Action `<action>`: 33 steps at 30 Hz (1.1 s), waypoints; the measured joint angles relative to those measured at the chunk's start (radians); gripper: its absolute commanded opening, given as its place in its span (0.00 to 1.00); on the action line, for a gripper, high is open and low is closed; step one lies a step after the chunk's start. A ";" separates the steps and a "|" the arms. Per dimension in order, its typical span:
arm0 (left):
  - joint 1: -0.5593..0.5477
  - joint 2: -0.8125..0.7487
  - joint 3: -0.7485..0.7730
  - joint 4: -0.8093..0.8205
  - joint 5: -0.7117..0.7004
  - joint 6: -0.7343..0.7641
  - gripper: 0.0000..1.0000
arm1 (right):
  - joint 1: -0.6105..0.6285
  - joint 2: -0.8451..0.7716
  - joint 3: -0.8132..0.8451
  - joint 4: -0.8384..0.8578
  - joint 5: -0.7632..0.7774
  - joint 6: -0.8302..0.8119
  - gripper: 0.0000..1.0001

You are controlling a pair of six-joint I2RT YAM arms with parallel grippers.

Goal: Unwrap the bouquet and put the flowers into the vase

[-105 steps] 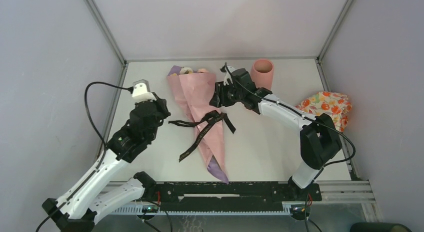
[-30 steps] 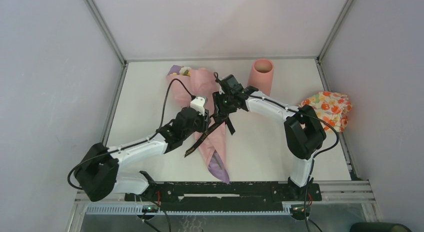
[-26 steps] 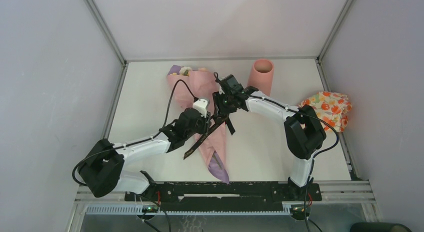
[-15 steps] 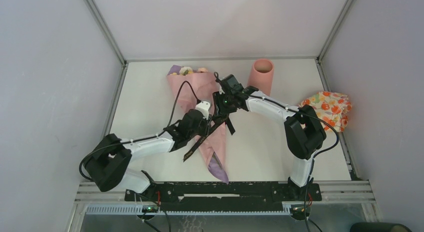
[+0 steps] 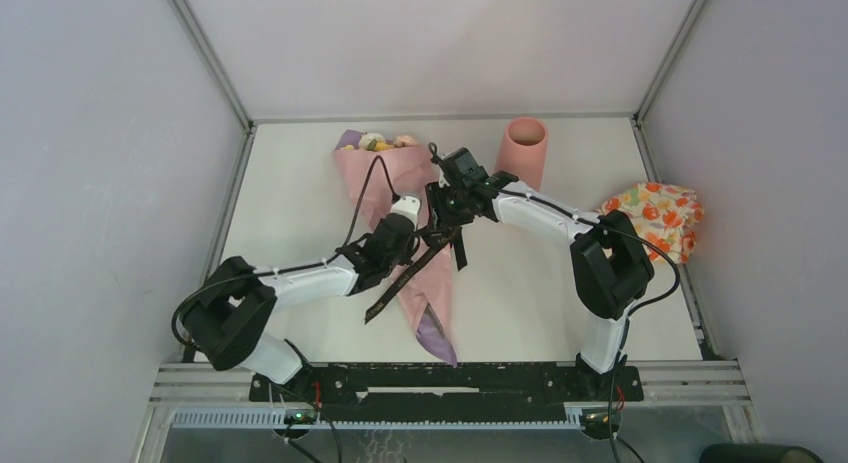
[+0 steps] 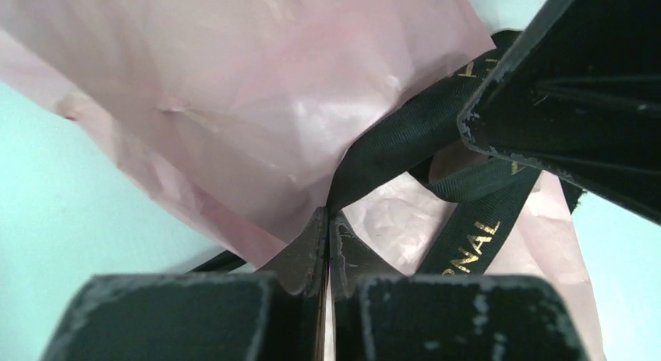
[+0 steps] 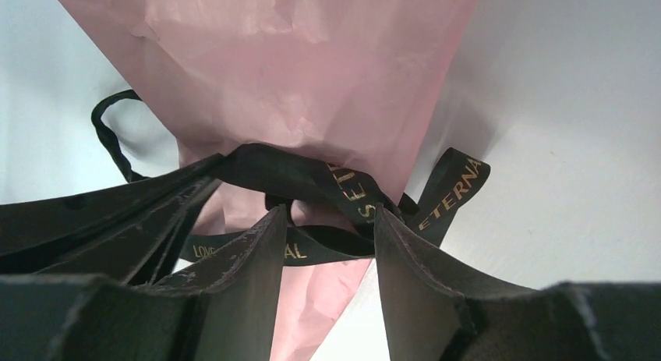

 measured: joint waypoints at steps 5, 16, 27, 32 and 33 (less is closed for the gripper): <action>0.000 -0.114 0.002 -0.066 -0.052 -0.003 0.04 | 0.000 0.000 0.000 0.000 -0.011 -0.002 0.54; 0.000 -0.398 0.040 -0.186 -0.108 -0.008 0.06 | 0.001 0.013 0.000 0.003 -0.008 -0.003 0.54; 0.034 -0.657 0.100 -0.275 -0.310 -0.094 0.09 | -0.004 0.030 0.000 -0.010 0.072 -0.003 0.54; 0.157 -0.786 0.100 -0.347 -0.407 -0.219 0.12 | -0.021 0.030 0.000 -0.024 0.095 -0.003 0.54; 0.191 -0.813 0.099 -0.363 -0.425 -0.249 0.12 | -0.027 0.030 0.000 -0.031 0.106 -0.003 0.54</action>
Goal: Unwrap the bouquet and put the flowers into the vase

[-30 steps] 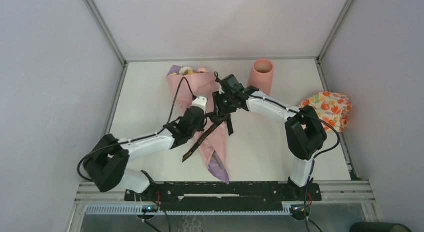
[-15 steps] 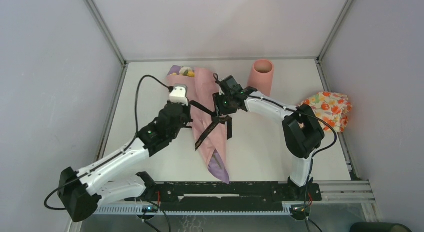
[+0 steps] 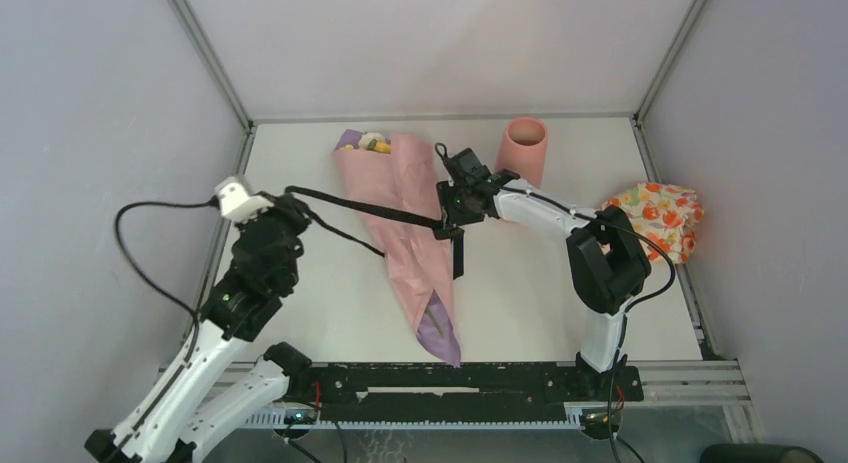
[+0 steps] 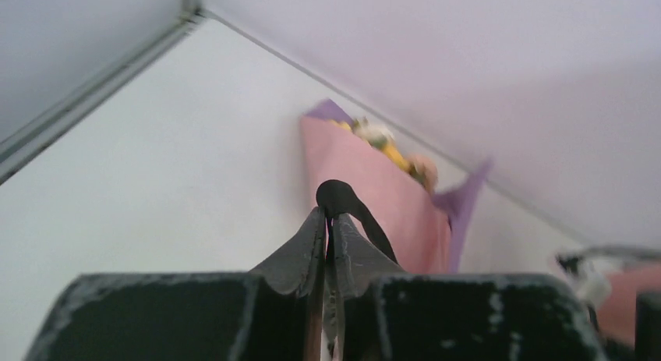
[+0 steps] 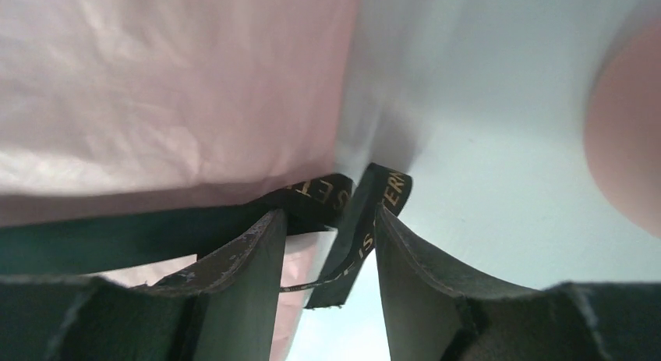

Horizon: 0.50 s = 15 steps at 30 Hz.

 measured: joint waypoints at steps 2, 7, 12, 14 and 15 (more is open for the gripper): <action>0.053 -0.041 0.000 -0.031 -0.042 -0.057 0.13 | -0.008 0.000 0.000 -0.010 0.023 0.000 0.54; 0.105 -0.097 0.000 -0.138 -0.165 -0.200 0.20 | -0.031 0.000 0.000 -0.047 0.094 0.001 0.54; 0.108 -0.091 0.000 -0.306 -0.282 -0.339 0.41 | -0.058 -0.003 0.000 -0.083 0.139 0.004 0.54; 0.109 -0.094 0.000 -0.352 -0.314 -0.380 0.53 | -0.062 -0.011 -0.001 -0.092 0.145 0.005 0.54; 0.109 -0.095 0.000 -0.364 -0.323 -0.392 0.61 | -0.063 -0.019 -0.001 -0.095 0.147 0.005 0.54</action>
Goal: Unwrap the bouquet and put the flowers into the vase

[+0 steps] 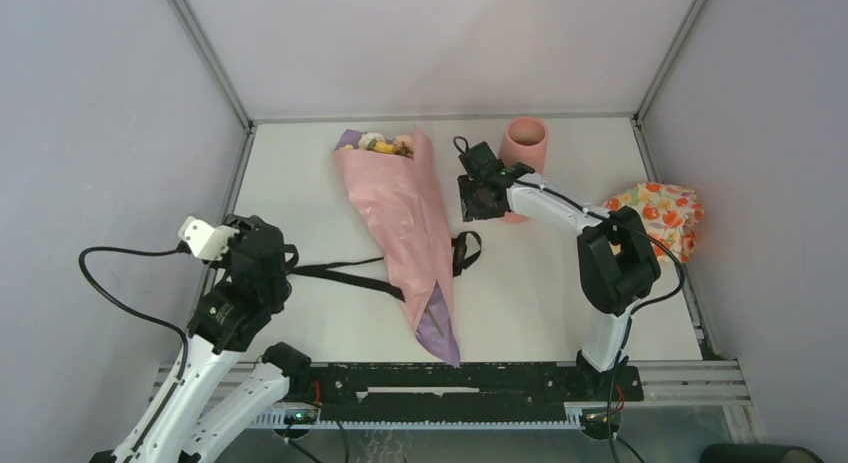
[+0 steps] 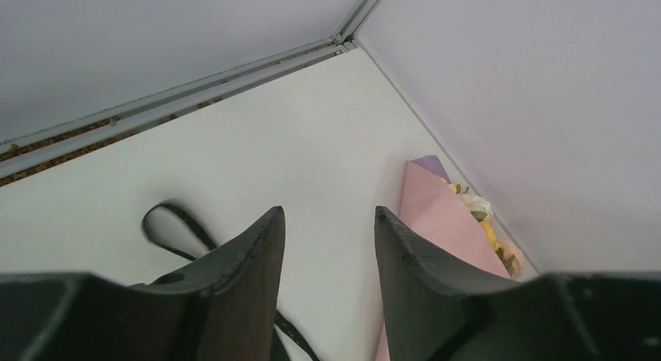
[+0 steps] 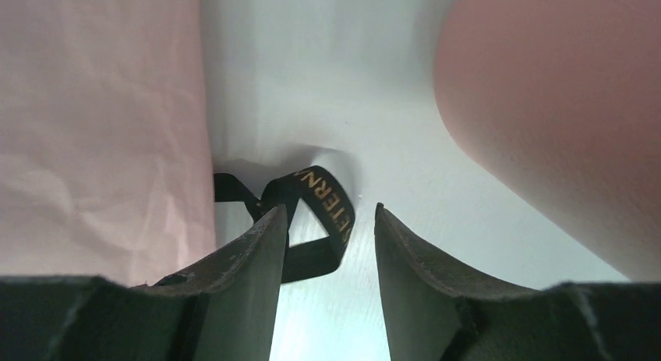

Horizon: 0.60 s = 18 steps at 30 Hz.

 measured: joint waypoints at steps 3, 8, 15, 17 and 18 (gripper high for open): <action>0.000 -0.004 0.000 -0.026 -0.008 -0.027 0.69 | 0.011 -0.047 -0.005 -0.003 0.000 -0.001 0.55; 0.000 0.013 0.000 -0.007 0.037 -0.006 0.71 | 0.102 -0.165 -0.001 0.015 -0.004 -0.005 0.55; 0.000 0.067 -0.002 0.029 0.161 0.040 0.67 | 0.281 -0.189 0.087 0.004 0.063 -0.023 0.56; 0.000 0.068 -0.011 0.050 0.200 0.047 0.67 | 0.333 -0.182 0.114 -0.008 0.093 -0.034 0.56; 0.000 0.068 -0.019 0.059 0.219 0.049 0.66 | 0.352 -0.174 0.131 -0.014 0.101 -0.040 0.56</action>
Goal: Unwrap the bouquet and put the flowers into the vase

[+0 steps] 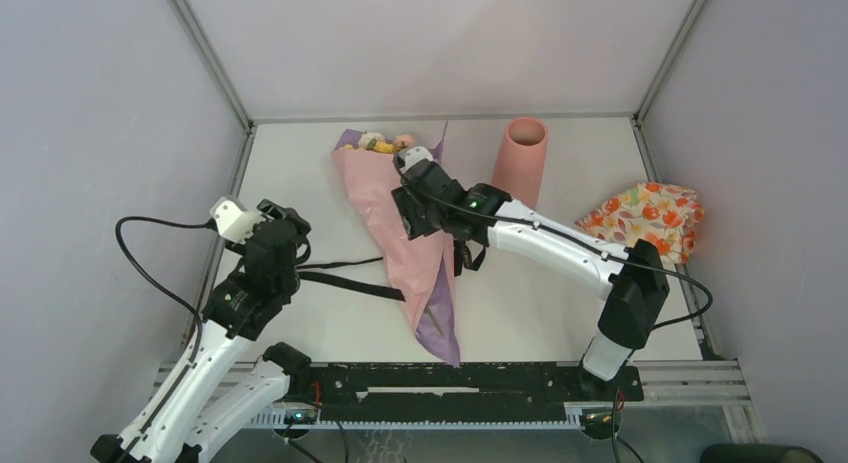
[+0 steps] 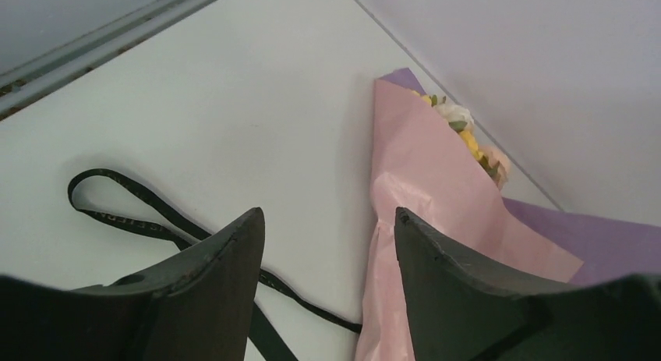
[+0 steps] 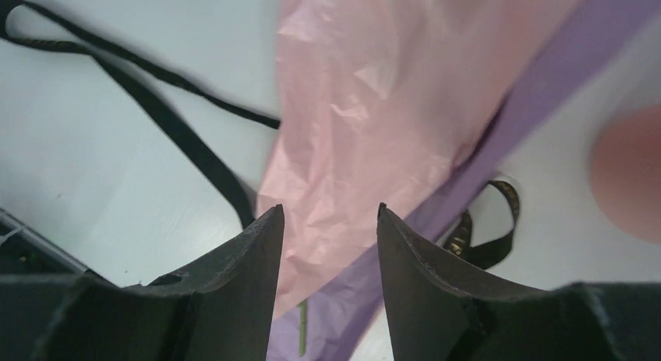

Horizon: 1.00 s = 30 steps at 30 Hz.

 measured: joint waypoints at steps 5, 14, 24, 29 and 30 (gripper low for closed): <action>0.000 0.000 -0.041 0.023 0.072 0.034 0.66 | 0.018 0.072 0.042 -0.003 -0.019 -0.003 0.55; -0.004 0.117 -0.049 0.173 0.322 0.159 0.67 | -0.201 0.154 -0.108 -0.011 -0.084 0.039 0.55; -0.166 0.522 -0.017 0.335 0.546 0.287 0.70 | -0.222 0.089 -0.193 -0.008 -0.093 0.070 0.54; -0.239 0.727 0.140 0.295 0.580 0.372 0.70 | -0.237 0.072 -0.269 -0.005 -0.101 0.105 0.55; -0.252 0.760 0.183 0.288 0.579 0.399 0.70 | -0.238 0.057 -0.300 -0.006 -0.101 0.114 0.55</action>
